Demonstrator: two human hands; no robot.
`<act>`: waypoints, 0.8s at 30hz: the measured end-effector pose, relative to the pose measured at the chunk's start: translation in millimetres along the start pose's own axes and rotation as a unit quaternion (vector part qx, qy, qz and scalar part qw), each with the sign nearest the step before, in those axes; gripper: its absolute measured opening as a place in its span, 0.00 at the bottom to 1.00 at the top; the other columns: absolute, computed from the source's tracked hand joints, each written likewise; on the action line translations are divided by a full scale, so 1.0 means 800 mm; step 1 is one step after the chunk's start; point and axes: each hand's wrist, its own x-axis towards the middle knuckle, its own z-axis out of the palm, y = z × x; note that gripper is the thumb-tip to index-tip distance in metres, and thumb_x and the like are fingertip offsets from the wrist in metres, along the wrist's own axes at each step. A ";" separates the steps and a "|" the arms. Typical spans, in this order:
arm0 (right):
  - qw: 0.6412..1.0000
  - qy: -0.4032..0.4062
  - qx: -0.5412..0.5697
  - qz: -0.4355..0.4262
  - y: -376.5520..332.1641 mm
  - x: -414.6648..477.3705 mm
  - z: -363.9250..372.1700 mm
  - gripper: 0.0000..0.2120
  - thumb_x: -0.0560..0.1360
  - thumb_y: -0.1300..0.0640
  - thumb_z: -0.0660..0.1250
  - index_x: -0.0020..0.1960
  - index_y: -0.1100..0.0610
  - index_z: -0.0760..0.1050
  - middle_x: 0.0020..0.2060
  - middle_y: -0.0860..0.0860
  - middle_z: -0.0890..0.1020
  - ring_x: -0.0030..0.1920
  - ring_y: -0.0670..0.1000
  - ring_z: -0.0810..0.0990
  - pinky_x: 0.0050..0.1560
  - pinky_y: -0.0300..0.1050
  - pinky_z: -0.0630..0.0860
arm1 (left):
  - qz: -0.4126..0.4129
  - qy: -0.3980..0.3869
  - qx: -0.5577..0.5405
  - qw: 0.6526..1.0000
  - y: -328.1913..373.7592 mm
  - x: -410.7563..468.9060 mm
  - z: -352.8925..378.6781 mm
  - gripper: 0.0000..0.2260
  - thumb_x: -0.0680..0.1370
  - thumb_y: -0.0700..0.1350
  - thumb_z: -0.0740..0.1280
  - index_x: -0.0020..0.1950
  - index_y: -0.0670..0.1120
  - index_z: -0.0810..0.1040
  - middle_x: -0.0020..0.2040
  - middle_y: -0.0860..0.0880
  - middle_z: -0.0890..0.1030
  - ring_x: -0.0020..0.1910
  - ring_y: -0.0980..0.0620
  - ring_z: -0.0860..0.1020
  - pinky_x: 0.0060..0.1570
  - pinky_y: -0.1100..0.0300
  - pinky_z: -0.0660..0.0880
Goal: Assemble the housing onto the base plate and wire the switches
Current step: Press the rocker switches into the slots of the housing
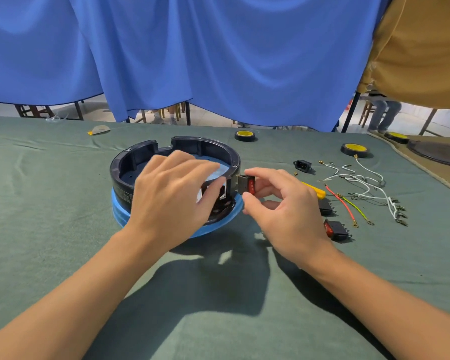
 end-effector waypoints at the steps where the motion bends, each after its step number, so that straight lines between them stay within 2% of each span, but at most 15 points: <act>1: 1.000 -0.002 0.004 0.004 0.001 -0.001 0.001 0.13 0.71 0.64 0.72 0.55 0.53 0.81 0.40 0.46 0.80 0.40 0.48 0.82 0.41 0.48 0.82 | -0.011 -0.020 0.018 1.000 -0.003 -0.001 0.000 0.10 0.77 0.50 0.68 0.47 0.46 0.86 0.36 0.51 0.84 0.39 0.47 0.82 0.43 0.54 0.72; 4: 1.000 -0.015 -0.009 -0.007 0.000 -0.004 0.003 0.12 0.71 0.63 0.73 0.52 0.53 0.81 0.39 0.47 0.82 0.39 0.45 0.82 0.41 0.42 0.81 | -0.010 -0.066 0.033 0.997 -0.006 -0.005 0.001 0.13 0.79 0.51 0.65 0.40 0.47 0.84 0.29 0.51 0.80 0.32 0.46 0.80 0.40 0.55 0.73; 6: 0.999 -0.020 -0.028 -0.023 -0.001 -0.005 0.004 0.11 0.71 0.62 0.73 0.53 0.53 0.81 0.39 0.46 0.82 0.41 0.43 0.81 0.41 0.36 0.79 | -0.016 -0.085 0.023 0.996 -0.005 -0.005 0.001 0.15 0.80 0.50 0.64 0.38 0.46 0.83 0.28 0.51 0.79 0.31 0.45 0.79 0.37 0.55 0.73; 9: 0.998 -0.023 -0.054 -0.036 -0.004 -0.005 0.008 0.11 0.72 0.60 0.73 0.54 0.54 0.81 0.40 0.43 0.81 0.43 0.42 0.80 0.42 0.34 0.78 | -0.037 -0.109 0.016 0.993 -0.001 -0.004 0.000 0.16 0.81 0.49 0.61 0.38 0.46 0.82 0.29 0.51 0.80 0.33 0.45 0.80 0.35 0.55 0.71; 13: 0.994 -0.022 -0.088 -0.055 -0.004 -0.005 0.012 0.11 0.72 0.60 0.73 0.54 0.54 0.81 0.40 0.44 0.81 0.42 0.44 0.79 0.43 0.36 0.77 | -0.060 -0.139 0.044 0.987 0.015 0.002 -0.002 0.17 0.81 0.50 0.59 0.38 0.47 0.82 0.30 0.51 0.80 0.34 0.46 0.80 0.31 0.57 0.67; 16: 0.994 -0.010 -0.099 -0.050 -0.002 -0.005 0.011 0.11 0.71 0.60 0.73 0.53 0.55 0.80 0.40 0.45 0.82 0.41 0.44 0.80 0.44 0.42 0.78 | -0.069 -0.167 0.048 0.982 0.022 0.004 0.001 0.18 0.83 0.52 0.57 0.41 0.48 0.81 0.33 0.51 0.81 0.36 0.47 0.80 0.31 0.56 0.69; 19: 0.994 0.003 -0.099 -0.040 0.000 -0.004 0.010 0.10 0.70 0.61 0.74 0.51 0.56 0.80 0.40 0.46 0.83 0.41 0.45 0.81 0.44 0.45 0.79 | -0.075 -0.165 0.047 0.982 0.021 0.002 0.002 0.18 0.83 0.52 0.56 0.42 0.48 0.81 0.34 0.51 0.81 0.37 0.47 0.80 0.31 0.56 0.68; 24: 0.991 0.026 -0.117 -0.062 -0.003 -0.008 0.018 0.09 0.70 0.62 0.74 0.49 0.57 0.80 0.38 0.48 0.83 0.37 0.47 0.81 0.41 0.44 0.78 | -0.080 -0.156 0.055 0.983 0.023 0.002 0.002 0.19 0.83 0.53 0.54 0.41 0.49 0.80 0.34 0.51 0.81 0.36 0.46 0.80 0.30 0.58 0.61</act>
